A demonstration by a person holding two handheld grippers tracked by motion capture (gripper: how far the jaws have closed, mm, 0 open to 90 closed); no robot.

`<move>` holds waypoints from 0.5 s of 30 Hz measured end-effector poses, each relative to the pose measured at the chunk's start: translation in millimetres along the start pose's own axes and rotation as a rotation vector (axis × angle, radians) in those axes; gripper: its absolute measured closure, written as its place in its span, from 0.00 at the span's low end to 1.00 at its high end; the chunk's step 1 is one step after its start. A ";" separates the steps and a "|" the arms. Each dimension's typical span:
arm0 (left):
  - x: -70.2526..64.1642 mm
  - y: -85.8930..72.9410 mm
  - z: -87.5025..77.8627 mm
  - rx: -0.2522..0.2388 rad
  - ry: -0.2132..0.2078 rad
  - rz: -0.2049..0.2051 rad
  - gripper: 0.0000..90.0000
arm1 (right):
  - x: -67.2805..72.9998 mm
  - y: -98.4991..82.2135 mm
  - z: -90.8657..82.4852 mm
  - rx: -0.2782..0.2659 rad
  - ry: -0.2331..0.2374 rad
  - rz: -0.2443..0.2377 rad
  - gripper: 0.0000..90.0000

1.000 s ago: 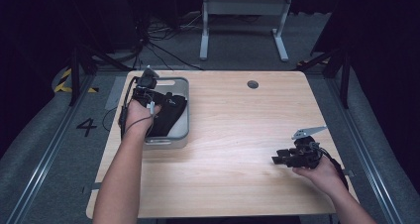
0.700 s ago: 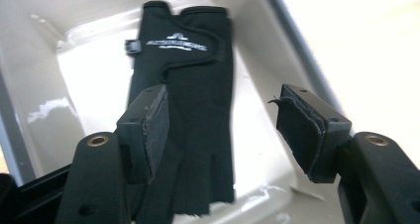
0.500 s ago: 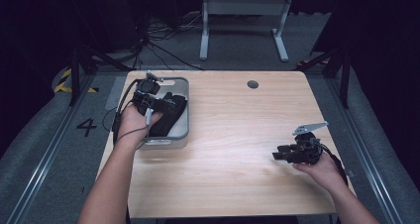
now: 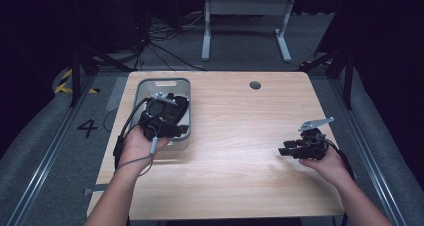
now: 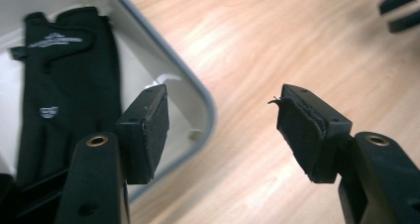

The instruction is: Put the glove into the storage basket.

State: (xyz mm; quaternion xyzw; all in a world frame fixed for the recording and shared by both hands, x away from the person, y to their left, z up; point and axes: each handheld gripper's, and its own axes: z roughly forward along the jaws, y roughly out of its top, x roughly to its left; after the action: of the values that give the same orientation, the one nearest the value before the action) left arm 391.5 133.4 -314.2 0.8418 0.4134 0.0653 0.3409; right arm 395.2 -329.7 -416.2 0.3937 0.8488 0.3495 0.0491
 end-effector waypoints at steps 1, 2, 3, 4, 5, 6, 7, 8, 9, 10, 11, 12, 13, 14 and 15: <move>-3.7 -1.8 1.0 0.000 -0.013 0.007 0.41 | -1.8 -2.0 0.3 -0.003 -0.001 0.009 0.61; -7.5 -3.3 2.0 0.004 -0.021 0.015 0.41 | -3.4 -3.9 0.9 -0.002 -0.004 0.011 0.61; -11.9 -4.8 3.3 0.006 -0.021 0.021 0.41 | -4.4 -6.0 1.8 0.002 -0.006 0.012 0.61; -16.1 -6.3 4.1 0.007 -0.027 0.028 0.41 | -5.1 -7.9 2.6 0.007 -0.010 0.009 0.61; -19.8 -7.8 4.8 0.007 -0.035 0.039 0.41 | -5.5 -9.7 3.0 0.011 -0.010 0.007 0.61; -23.7 -9.5 5.8 0.005 -0.040 0.046 0.41 | -6.1 -12.3 2.8 0.014 -0.008 0.003 0.61; -27.3 -11.3 6.7 0.007 -0.045 0.055 0.41 | -6.1 -12.3 2.8 0.014 -0.008 0.003 0.61; -30.8 -13.1 7.7 0.007 -0.050 0.065 0.41 | -6.2 -13.3 2.2 0.011 -0.007 0.001 0.61; -34.1 -15.1 9.0 0.005 -0.055 0.075 0.42 | -6.3 -14.0 1.7 0.008 -0.007 -0.005 0.61; -36.8 -17.3 10.3 0.007 -0.060 0.084 0.42 | -6.2 -14.7 1.3 0.009 -0.006 -0.010 0.60; -38.9 -19.6 12.4 0.006 -0.073 0.094 0.42 | -6.3 -15.5 1.2 0.010 -0.001 -0.016 0.60; -41.6 -22.8 15.8 0.003 -0.091 0.087 0.42 | -6.0 -16.3 1.2 0.008 -0.004 -0.019 0.60; -42.9 -24.7 18.2 0.003 -0.097 0.083 0.42 | -5.7 -17.4 1.6 0.007 -0.004 -0.020 0.60; -44.7 -27.1 21.5 0.005 -0.102 0.082 0.42 | -5.6 -17.9 1.9 0.010 -0.002 -0.020 0.60; -46.5 -29.4 25.1 0.007 -0.106 0.087 0.42 | -5.4 -18.5 2.5 0.012 0.000 -0.022 0.59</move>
State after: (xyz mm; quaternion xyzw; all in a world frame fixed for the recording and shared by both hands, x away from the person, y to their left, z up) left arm 351.9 98.5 -343.7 0.8625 0.3581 0.0339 0.3560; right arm 388.0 -340.3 -430.8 0.3846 0.8551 0.3438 0.0508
